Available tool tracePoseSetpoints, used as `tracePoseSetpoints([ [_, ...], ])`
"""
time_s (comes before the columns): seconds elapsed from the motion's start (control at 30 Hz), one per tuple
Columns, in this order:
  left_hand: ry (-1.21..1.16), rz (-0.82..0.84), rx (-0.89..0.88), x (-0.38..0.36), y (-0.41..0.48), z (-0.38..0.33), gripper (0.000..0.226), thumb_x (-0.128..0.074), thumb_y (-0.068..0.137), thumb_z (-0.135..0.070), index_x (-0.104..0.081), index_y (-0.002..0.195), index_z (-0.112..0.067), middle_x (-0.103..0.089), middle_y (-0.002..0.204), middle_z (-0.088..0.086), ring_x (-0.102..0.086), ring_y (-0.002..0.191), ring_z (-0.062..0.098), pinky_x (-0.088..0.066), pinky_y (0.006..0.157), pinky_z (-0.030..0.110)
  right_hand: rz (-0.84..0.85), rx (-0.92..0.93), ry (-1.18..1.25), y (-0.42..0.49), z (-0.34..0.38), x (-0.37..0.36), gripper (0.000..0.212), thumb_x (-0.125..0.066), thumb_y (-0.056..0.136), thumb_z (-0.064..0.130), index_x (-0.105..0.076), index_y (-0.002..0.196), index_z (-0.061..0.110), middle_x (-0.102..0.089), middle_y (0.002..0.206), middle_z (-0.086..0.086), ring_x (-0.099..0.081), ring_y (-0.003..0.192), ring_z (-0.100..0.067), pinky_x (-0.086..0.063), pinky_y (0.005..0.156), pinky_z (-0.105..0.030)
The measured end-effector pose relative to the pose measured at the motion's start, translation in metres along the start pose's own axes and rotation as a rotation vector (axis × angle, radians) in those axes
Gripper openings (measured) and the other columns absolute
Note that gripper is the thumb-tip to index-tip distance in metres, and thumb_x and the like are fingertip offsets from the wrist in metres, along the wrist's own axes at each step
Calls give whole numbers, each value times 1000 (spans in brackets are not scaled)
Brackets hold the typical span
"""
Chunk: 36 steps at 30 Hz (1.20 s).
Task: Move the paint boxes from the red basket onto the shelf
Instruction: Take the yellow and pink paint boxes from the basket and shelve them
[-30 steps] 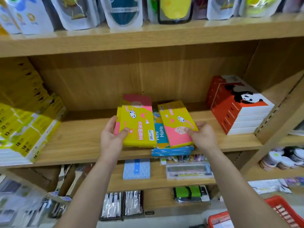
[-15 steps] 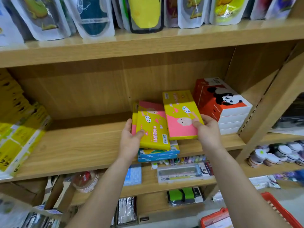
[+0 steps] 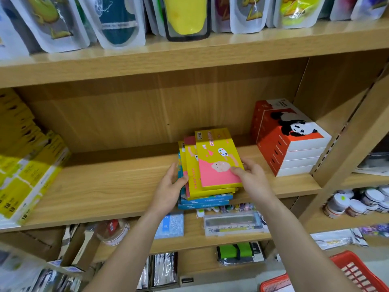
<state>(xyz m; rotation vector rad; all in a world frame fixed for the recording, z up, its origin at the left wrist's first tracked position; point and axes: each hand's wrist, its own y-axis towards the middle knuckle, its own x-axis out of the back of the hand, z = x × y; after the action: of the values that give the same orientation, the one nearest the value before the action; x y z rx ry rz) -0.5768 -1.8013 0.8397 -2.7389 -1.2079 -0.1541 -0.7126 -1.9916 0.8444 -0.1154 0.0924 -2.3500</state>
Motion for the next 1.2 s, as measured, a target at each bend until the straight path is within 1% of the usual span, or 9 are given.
tracePoseSetpoints([
  [0.23, 39, 89, 28, -8, -5, 8, 51, -62, 67, -87, -41, 114, -84, -59, 120, -46, -59, 110, -18, -49, 80, 8, 157, 9, 36, 1, -8, -9, 31, -61, 103, 13, -67, 108, 43, -79, 93, 28, -76, 83, 5, -55, 62, -9],
  [0.43, 83, 132, -29, -48, 20, 1, 58, -61, 70, -82, -38, 123, -77, -62, 125, -37, -59, 114, -13, -51, 93, 16, -73, 55, 83, -4, -6, 10, 18, -60, 104, 19, -70, 111, 32, -80, 96, 21, -75, 88, 3, -55, 66, -11],
  [0.53, 144, 162, -35, -80, 37, -6, 97, -53, 70, -86, -24, 154, -48, -46, 153, -20, -47, 137, 7, -38, 115, 42, -294, 90, 27, -21, -22, 31, 17, -55, 106, 25, -62, 113, 40, -73, 95, 34, -67, 94, 13, -47, 68, 0],
  [0.6, 175, 175, -33, -98, 49, -14, 87, -53, 79, -81, -25, 153, -46, -35, 161, -13, -41, 142, 13, -33, 117, 43, -411, 95, -73, -35, -33, 43, 22, -53, 107, 31, -57, 126, 40, -64, 109, 36, -61, 108, 12, -45, 73, -1],
  [0.7, 152, 219, -61, -121, 71, -21, 49, -58, 92, -60, -35, 134, -50, -42, 156, -6, -48, 134, 12, -36, 113, 36, -385, 102, -232, -41, -44, 55, 43, -53, 106, 29, -51, 149, 28, -62, 138, 15, -60, 127, -2, -50, 102, -24],
  [0.8, 123, 243, -25, -133, 83, -23, 90, -61, 82, -62, -26, 155, -25, -49, 152, -8, -48, 137, 15, -35, 115, 35, -335, 101, -353, -33, -43, 59, 51, -53, 106, 29, -45, 156, 19, -46, 160, 5, -46, 146, -16, -40, 120, -45],
  [0.9, 146, 313, -54, -123, 86, -15, 104, -72, 75, -62, -16, 155, -28, -60, 122, -41, -56, 116, -15, -43, 96, 12, -339, 103, -424, -28, -44, 60, 52, -54, 104, 32, -49, 154, 18, -43, 159, 7, -47, 144, -16, -44, 116, -47],
  [1.03, 276, 275, -111, -113, 91, -10, 135, -80, 52, -77, -18, 160, -24, -37, 162, -5, -36, 147, 10, -32, 120, 39, -497, 227, -389, -33, -45, 57, 45, -59, 99, 21, -54, 144, 24, -56, 142, 7, -58, 130, -14, -56, 101, -49],
  [1.2, 461, 146, -185, -118, 89, -11, 138, -66, 47, -91, -19, 161, -29, -12, 170, 0, -19, 153, 12, -29, 120, 34, -439, 279, -596, -28, -37, 53, 63, -50, 100, 41, -39, 160, 24, -32, 161, 15, -56, 134, -20, -55, 101, -44],
])
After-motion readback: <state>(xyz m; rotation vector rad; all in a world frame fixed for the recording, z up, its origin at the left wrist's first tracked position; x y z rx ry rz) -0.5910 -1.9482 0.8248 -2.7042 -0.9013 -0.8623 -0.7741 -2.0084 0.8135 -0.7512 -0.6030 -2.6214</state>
